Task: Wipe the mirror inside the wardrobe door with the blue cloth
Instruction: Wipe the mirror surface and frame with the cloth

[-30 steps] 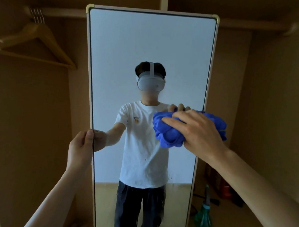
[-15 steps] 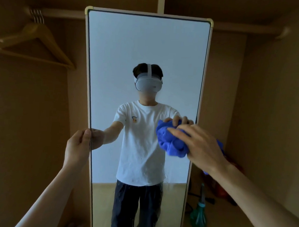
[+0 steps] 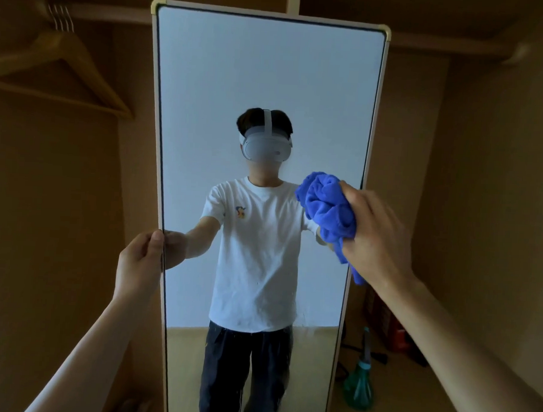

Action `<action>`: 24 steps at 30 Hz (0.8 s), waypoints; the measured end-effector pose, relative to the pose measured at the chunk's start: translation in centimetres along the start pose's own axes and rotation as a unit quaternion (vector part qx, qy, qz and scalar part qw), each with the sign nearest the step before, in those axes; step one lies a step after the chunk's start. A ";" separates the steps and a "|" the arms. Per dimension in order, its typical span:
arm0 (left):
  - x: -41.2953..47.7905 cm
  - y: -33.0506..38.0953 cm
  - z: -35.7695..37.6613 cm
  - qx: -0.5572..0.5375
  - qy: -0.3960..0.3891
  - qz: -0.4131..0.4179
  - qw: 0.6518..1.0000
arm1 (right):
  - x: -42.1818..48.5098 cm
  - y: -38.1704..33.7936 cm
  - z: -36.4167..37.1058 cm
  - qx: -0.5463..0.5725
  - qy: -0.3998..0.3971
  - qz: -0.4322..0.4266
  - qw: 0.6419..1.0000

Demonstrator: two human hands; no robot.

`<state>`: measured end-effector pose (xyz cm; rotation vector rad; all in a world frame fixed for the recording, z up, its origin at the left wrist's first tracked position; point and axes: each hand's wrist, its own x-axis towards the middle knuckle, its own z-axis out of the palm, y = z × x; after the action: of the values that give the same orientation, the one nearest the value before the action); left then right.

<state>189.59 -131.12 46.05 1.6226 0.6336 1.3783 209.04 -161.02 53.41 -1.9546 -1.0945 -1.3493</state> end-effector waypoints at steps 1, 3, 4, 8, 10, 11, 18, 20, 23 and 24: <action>0.0 0.0 0.0 -0.002 -0.003 -0.001 1.000 | -0.8 -0.2 0.4 -0.003 0.000 0.022 1.000; 0.1 0.0 -0.2 -0.010 -0.014 -0.002 1.000 | -1.7 -0.5 0.9 0.002 0.001 0.066 0.998; 0.2 -0.1 -0.3 -0.014 -0.020 -0.002 1.000 | -2.0 -0.5 1.1 0.007 0.002 0.085 0.996; 0.5 -0.6 -0.6 -0.016 -0.035 0.005 0.999 | -2.3 -1.2 1.5 0.059 0.053 0.164 0.983; 0.6 -0.8 -0.8 -0.016 -0.042 0.006 0.999 | -2.6 -1.8 2.0 0.085 0.068 0.211 0.971; 0.6 -0.9 -0.9 -0.018 -0.049 0.006 0.999 | -2.6 -2.1 2.4 0.090 0.071 0.236 0.965; 1.4 -0.7 -2.2 -0.025 -0.114 0.001 0.993 | -1.2 -5.4 3.8 0.129 0.085 0.281 0.947; 1.5 -0.7 -2.3 -0.024 -0.120 0.002 0.992 | -0.9 -7.1 4.2 0.128 0.088 0.282 0.947; 1.5 -0.8 -2.4 -0.029 -0.130 -0.004 0.991 | -0.1 -10.2 4.6 0.102 0.076 0.225 0.966; 1.5 -0.8 -2.4 -0.033 -0.133 -0.005 0.991 | 0.1 -11.3 4.9 0.099 0.065 0.219 0.969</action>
<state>187.81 -128.76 46.11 1.7094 0.4351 1.1370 202.05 -151.11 51.41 -1.7972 -0.6548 -1.0647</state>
